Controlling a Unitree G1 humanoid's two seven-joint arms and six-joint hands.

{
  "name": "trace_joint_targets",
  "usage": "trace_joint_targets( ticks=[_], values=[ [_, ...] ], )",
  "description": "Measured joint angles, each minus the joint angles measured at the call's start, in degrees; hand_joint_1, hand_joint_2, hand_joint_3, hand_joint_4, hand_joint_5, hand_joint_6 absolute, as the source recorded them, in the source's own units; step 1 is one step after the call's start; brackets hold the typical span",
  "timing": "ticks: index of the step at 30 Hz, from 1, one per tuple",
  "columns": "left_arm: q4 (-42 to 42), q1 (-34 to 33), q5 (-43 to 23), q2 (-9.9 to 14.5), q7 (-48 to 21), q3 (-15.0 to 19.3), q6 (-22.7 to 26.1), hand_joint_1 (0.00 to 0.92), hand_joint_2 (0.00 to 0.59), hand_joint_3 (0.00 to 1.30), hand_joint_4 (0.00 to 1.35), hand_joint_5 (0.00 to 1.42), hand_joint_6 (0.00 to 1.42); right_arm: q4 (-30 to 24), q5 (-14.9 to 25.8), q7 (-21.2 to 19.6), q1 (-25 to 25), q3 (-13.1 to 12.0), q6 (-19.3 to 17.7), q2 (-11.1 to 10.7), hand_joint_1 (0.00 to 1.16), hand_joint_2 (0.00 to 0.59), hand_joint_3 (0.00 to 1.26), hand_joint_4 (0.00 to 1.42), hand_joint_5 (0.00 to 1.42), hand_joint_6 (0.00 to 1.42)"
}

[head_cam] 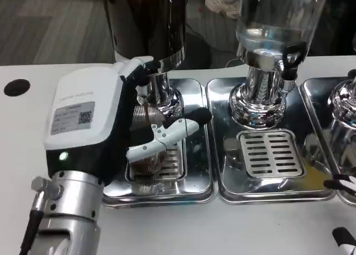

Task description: Grasp the cup under the faucet to collect the drink, then remove the cup.

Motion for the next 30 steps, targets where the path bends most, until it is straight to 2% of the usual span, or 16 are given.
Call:
trace_joint_targets(
  ticks=[5,9,13,17,21,24,26,30],
  values=[
    [-0.23,0.92,-1.0,-0.11,1.28,1.48,-0.53,0.007,0.051,0.22,0.16,0.53,0.87,-0.01,0.01,0.02,-0.01,0.13,0.0,0.02,0.48,0.363,0.22,0.13,0.07,0.0],
    [-1.21,2.32,-4.71,-0.78,4.17,3.47,-1.89,0.0,0.032,0.2,0.12,0.44,0.83,-0.02,0.53,0.05,0.09,0.19,0.0,0.06,0.48,0.362,0.22,0.13,0.07,0.0],
    [-2.17,4.14,-8.17,-1.17,7.36,6.08,-3.87,0.0,0.023,0.19,0.1,0.33,0.73,-0.16,1.1,0.23,0.09,0.48,0.0,0.1,0.48,0.364,0.22,0.13,0.08,0.0],
    [-3.33,6.31,-9.13,-0.01,8.37,7.85,-5.93,0.0,0.021,0.2,0.11,0.3,0.67,-0.99,3.08,0.94,0.34,0.62,0.13,0.15,0.48,0.364,0.22,0.13,0.08,0.0],
    [-4.22,8.48,-8.84,2.08,8.09,9.41,-6.71,0.0,0.021,0.21,0.12,0.29,0.66,-2.33,5.47,2.56,0.01,0.95,0.92,0.12,0.46,0.291,0.22,0.12,0.1,0.0],
    [-4.75,10.4,-7.96,3.27,7.72,10.28,-7.35,0.0,0.02,0.22,0.13,0.28,0.65,-2.42,7.2,4.56,-1.05,1.13,2.64,-0.37,0.51,0.215,0.21,0.12,0.12,0.0],
    [-5.89,13.4,-6.81,4.9,7.44,11.13,-8.74,0.0,0.024,0.22,0.13,0.27,0.63,-2.56,8.89,6.54,-2.16,1.06,4.59,-1.43,0.55,0.194,0.21,0.12,0.12,0.01],
    [-6.97,17.98,-6.7,5.85,7.33,12.64,-10.72,0.0,0.024,0.22,0.12,0.25,0.59,-3.83,11.81,9.48,-4.13,1.05,8.04,-2.29,0.58,0.156,0.2,0.12,0.12,0.04]
  ],
)
